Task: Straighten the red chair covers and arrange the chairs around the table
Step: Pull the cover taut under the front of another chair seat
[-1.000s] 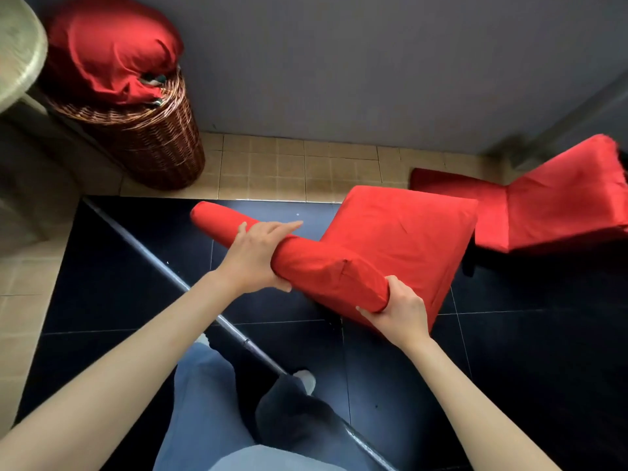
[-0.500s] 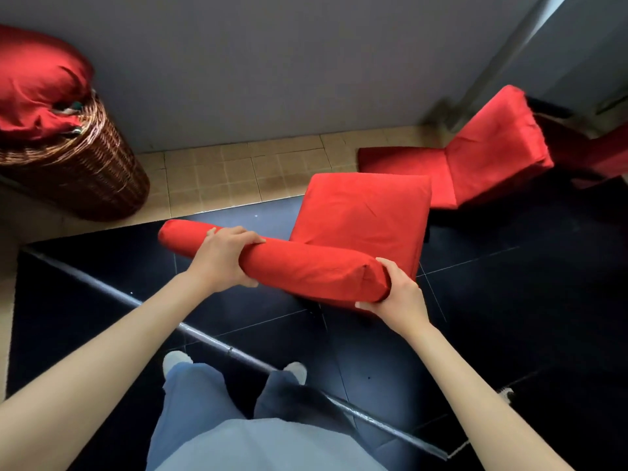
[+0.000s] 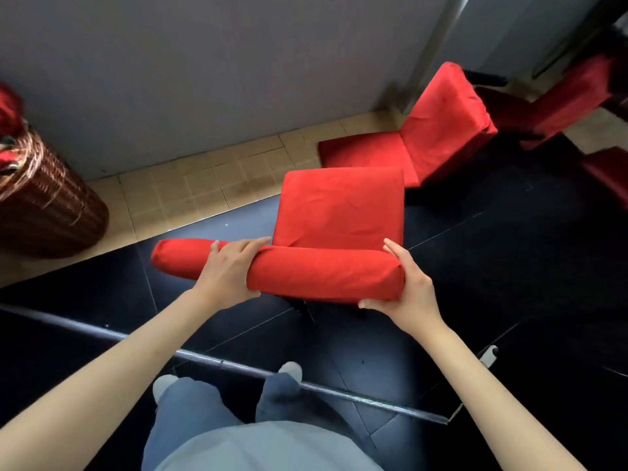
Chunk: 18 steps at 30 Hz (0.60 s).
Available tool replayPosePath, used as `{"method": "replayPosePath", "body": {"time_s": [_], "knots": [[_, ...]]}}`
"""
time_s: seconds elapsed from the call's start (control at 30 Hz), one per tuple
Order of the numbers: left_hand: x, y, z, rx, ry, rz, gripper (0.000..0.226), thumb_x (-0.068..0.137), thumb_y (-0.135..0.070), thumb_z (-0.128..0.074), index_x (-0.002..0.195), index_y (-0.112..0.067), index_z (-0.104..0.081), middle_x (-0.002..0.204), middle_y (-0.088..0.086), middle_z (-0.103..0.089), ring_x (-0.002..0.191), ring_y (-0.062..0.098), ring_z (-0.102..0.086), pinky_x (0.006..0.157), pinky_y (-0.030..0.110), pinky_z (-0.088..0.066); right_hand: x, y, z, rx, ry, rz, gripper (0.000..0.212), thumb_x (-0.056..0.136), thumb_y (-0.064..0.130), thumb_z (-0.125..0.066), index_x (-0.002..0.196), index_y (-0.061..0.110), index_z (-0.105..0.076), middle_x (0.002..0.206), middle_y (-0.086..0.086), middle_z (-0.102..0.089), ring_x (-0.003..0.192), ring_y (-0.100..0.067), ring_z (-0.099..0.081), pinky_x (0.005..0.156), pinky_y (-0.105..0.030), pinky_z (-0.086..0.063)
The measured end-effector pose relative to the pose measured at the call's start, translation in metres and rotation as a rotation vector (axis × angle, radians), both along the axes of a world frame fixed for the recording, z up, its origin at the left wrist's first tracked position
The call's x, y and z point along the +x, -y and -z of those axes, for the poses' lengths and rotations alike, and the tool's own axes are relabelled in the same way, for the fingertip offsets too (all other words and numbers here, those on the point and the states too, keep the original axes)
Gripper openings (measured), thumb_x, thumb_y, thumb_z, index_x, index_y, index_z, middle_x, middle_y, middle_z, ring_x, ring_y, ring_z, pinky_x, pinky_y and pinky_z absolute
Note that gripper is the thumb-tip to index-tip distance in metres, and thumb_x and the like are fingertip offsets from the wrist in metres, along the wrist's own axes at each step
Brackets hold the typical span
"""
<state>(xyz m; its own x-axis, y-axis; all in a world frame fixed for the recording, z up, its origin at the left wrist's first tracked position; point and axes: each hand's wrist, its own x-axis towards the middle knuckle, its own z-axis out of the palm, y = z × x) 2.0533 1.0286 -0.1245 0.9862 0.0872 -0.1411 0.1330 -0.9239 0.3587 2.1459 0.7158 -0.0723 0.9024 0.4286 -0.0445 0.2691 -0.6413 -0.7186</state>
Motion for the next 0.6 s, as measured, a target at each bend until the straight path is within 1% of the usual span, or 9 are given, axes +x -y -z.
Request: {"method": "replayPosePath", "body": {"time_s": [0.07,0.17,0.2,0.23,0.3,0.37,0.4,0.47,0.6], "knots": [[0.005,0.004,0.000,0.035,-0.014,0.053,0.084,0.057,-0.041,-0.081,0.134,-0.025,-0.049,0.127,-0.001,-0.060,0.117,0.026,-0.055,0.101,0.046,-0.032,-0.003,0.005,-0.004,0.042,-0.003,0.022,0.117,0.041,0.033,-0.096,0.141,0.041,-0.037,0.130,0.020,-0.049,0.125,-0.012,-0.050,0.104,-0.027,-0.038],[0.015,0.007,-0.005,0.109,-0.029,0.133,0.073,0.059,-0.047,-0.077,0.125,-0.023,-0.055,0.116,-0.002,-0.065,0.108,0.027,-0.059,0.095,0.042,-0.036,-0.007,0.008,-0.007,0.095,-0.005,0.062,0.117,0.041,0.032,-0.096,0.139,0.050,-0.034,0.132,0.022,-0.047,0.125,-0.002,-0.046,0.100,-0.007,-0.028],[0.018,0.007,-0.007,0.134,-0.029,0.149,0.070,0.059,-0.048,-0.076,0.121,-0.023,-0.056,0.112,-0.002,-0.066,0.105,0.027,-0.060,0.092,0.041,-0.037,-0.009,0.007,-0.008,0.104,0.000,0.070,0.117,0.042,0.031,-0.095,0.138,0.052,-0.032,0.132,0.022,-0.047,0.125,0.001,-0.044,0.098,-0.003,-0.025],[0.021,0.006,-0.010,0.156,-0.023,0.164,0.066,0.060,-0.049,-0.074,0.118,-0.023,-0.056,0.108,-0.002,-0.066,0.103,0.027,-0.061,0.089,0.040,-0.038,-0.011,0.006,-0.008,0.106,0.009,0.068,0.118,0.042,0.030,-0.095,0.138,0.055,-0.030,0.132,0.022,-0.047,0.125,0.002,-0.043,0.098,-0.002,-0.024],[0.029,0.006,-0.018,0.189,-0.014,0.201,0.061,0.061,-0.050,-0.071,0.114,-0.023,-0.057,0.102,-0.003,-0.067,0.098,0.027,-0.063,0.083,0.038,-0.041,-0.015,0.004,-0.009,0.082,0.035,0.042,0.117,0.045,0.029,-0.095,0.139,0.056,-0.030,0.132,0.019,-0.046,0.126,0.000,-0.041,0.102,-0.011,-0.026],[0.036,0.007,-0.024,0.198,-0.014,0.243,0.058,0.061,-0.049,-0.070,0.112,-0.024,-0.058,0.099,-0.004,-0.068,0.094,0.027,-0.063,0.080,0.038,-0.043,-0.017,0.006,-0.008,0.056,0.072,0.037,0.113,0.046,0.027,-0.095,0.141,0.047,-0.036,0.129,0.016,-0.047,0.124,-0.006,-0.044,0.105,-0.024,-0.032],[0.039,0.009,-0.026,0.207,-0.016,0.262,0.057,0.062,-0.049,-0.070,0.111,-0.025,-0.058,0.098,-0.005,-0.068,0.093,0.026,-0.064,0.079,0.038,-0.044,-0.019,0.008,-0.006,0.049,0.083,0.051,0.111,0.046,0.026,-0.096,0.141,0.042,-0.040,0.126,0.015,-0.048,0.121,-0.007,-0.046,0.106,-0.028,-0.035],[0.046,0.013,-0.030,0.258,-0.027,0.302,0.055,0.063,-0.049,-0.068,0.112,-0.027,-0.056,0.098,-0.008,-0.067,0.092,0.024,-0.063,0.079,0.036,-0.045,-0.025,0.014,-0.002,0.046,0.087,0.088,0.107,0.045,0.026,-0.096,0.139,0.038,-0.045,0.119,0.014,-0.050,0.115,-0.008,-0.049,0.105,-0.030,-0.038],[0.052,0.020,-0.031,0.335,-0.028,0.385,0.048,0.068,-0.047,-0.064,0.111,-0.028,-0.055,0.096,-0.008,-0.066,0.089,0.021,-0.062,0.080,0.034,-0.044,-0.043,0.023,0.011,0.071,0.079,0.169,0.105,0.042,0.026,-0.096,0.135,0.038,-0.049,0.113,0.016,-0.052,0.110,-0.004,-0.050,0.101,-0.025,-0.038]]}}
